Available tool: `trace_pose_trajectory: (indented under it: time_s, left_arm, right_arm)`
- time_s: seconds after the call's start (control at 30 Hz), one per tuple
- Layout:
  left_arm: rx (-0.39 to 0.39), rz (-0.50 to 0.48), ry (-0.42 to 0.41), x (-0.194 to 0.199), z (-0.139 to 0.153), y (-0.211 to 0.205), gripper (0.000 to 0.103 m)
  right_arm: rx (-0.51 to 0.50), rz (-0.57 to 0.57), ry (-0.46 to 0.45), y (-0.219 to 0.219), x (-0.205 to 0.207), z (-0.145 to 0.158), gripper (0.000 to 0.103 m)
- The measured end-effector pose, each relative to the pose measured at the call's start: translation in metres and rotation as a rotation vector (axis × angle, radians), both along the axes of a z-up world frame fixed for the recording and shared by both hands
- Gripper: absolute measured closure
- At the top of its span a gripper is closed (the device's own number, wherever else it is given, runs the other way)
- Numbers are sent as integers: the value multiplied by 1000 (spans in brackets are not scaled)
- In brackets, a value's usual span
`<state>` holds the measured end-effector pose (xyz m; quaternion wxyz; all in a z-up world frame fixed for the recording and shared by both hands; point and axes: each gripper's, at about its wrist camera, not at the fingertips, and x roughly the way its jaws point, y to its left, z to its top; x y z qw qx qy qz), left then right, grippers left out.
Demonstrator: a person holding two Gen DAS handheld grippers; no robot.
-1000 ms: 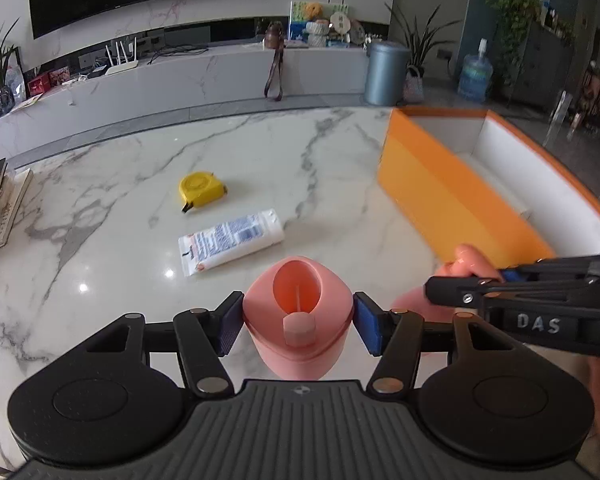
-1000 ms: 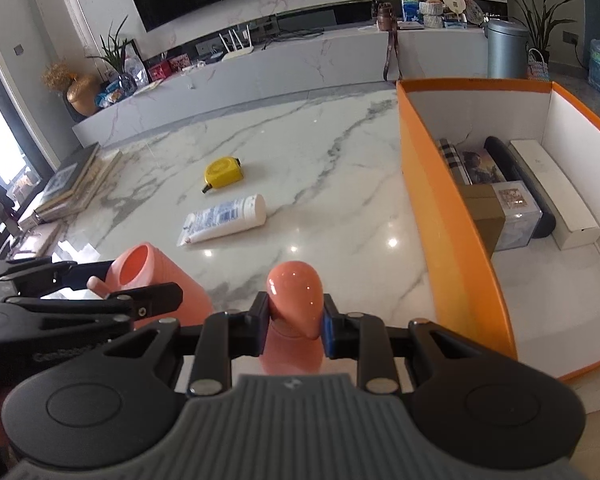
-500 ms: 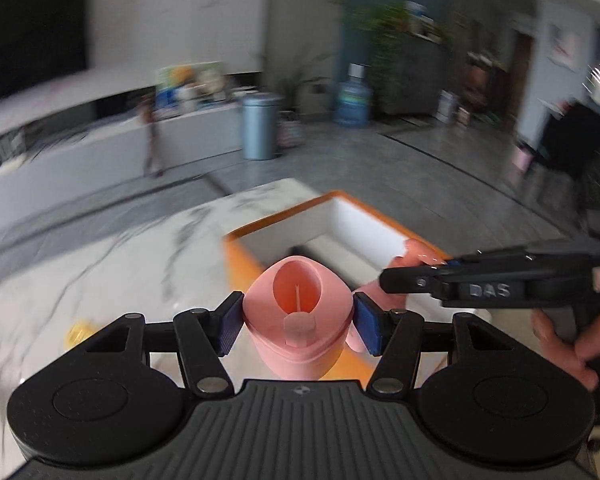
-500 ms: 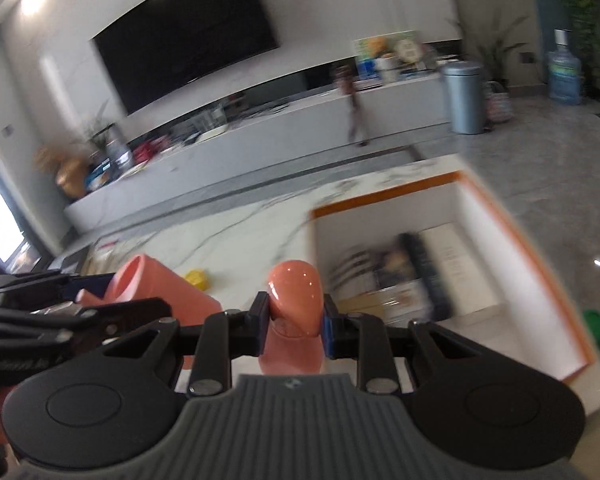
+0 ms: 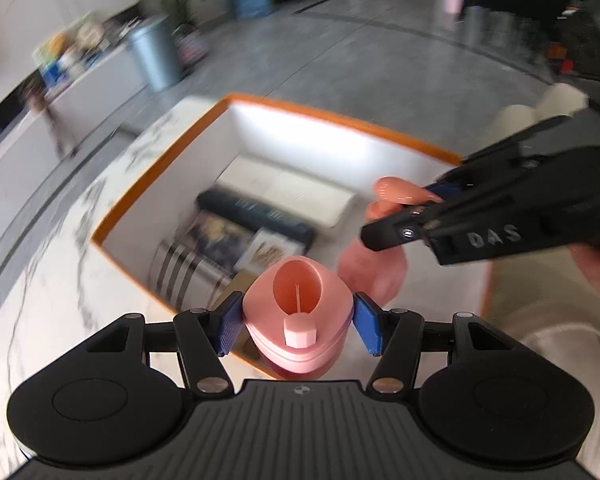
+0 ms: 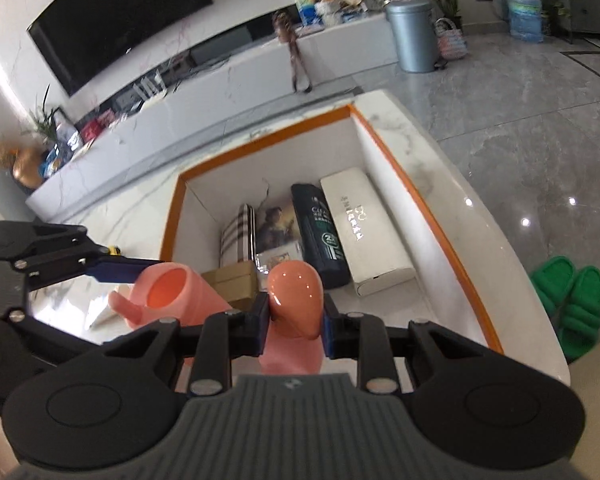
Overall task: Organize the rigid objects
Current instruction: 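Carry the pink pump bottle and pink cup bottle over the shoebox with both tools, then open the right tool to release the pump bottle while the left tool releases the cup bottle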
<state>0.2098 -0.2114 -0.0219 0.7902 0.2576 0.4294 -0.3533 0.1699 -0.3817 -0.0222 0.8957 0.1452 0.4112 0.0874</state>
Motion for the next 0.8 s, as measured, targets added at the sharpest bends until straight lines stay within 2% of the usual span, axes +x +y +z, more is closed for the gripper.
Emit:
trace_pose_trajectory:
  time_s: [0.13,0.23,0.37,0.6,0.8]
  left_arm:
    - [24,76,46,12,-15,-10,36]
    - [58,71,28,14,-27,-17,36]
    - [90,76,47,18,-42,-27,36]
    - [166,76,68,16,-51,-37,35]
    - [212,33,39,10,-54,-39,31]
  right_arm:
    - [-20,66,22,4,16,-10,77]
    - [-13,104,40,8,29,-16,77]
    - [-11,144,64,10,41,-22,77]
    - [-7,185,92,13,52,-31,77]
    - [-37,209,104,20,55,-36,76]
